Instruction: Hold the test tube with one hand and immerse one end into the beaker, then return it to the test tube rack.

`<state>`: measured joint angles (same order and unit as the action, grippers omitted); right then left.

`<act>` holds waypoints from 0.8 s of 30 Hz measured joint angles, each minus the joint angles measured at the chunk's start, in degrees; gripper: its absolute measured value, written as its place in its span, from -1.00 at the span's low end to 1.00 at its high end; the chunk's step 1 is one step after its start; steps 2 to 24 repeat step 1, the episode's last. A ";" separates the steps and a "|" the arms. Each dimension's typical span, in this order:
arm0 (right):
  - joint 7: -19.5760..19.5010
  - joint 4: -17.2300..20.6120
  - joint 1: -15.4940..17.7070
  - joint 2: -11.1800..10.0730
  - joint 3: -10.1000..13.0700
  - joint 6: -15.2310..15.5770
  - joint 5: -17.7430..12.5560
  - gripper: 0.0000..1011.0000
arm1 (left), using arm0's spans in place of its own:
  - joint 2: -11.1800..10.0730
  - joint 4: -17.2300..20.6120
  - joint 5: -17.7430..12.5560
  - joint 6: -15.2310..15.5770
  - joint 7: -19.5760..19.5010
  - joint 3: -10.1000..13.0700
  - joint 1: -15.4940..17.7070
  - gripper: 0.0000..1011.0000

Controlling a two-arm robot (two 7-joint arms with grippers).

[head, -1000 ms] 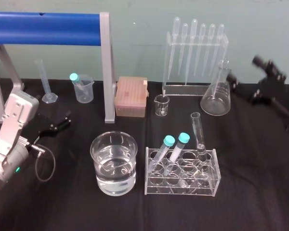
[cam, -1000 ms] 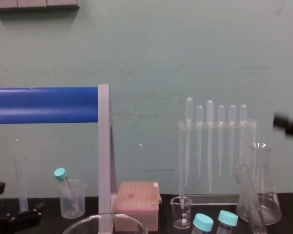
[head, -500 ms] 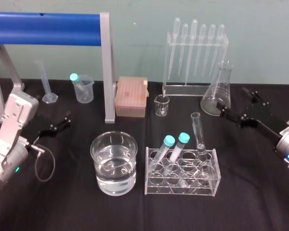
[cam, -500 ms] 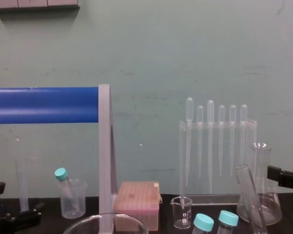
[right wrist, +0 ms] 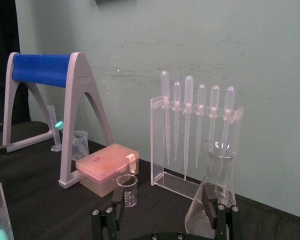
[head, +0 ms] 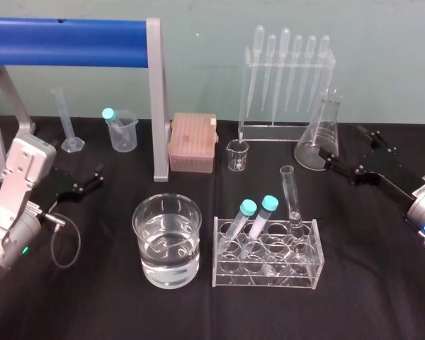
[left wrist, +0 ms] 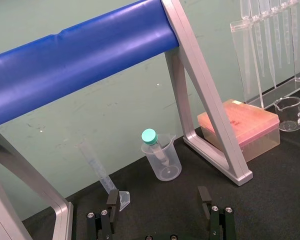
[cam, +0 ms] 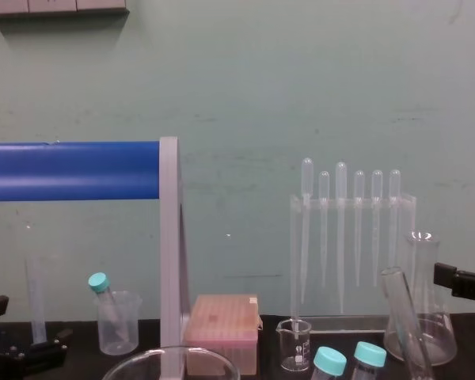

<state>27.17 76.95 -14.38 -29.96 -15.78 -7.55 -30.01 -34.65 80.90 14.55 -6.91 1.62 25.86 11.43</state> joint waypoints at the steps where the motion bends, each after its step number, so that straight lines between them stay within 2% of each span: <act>1: 0.00 0.02 -0.01 -0.01 0.01 -0.02 0.00 0.98 | 0.00 0.00 0.00 0.00 0.00 0.00 0.00 0.98; 24: 0.00 0.02 -0.01 -0.01 0.01 -0.02 0.00 0.98 | 0.00 0.00 0.00 0.00 0.00 0.00 0.00 0.98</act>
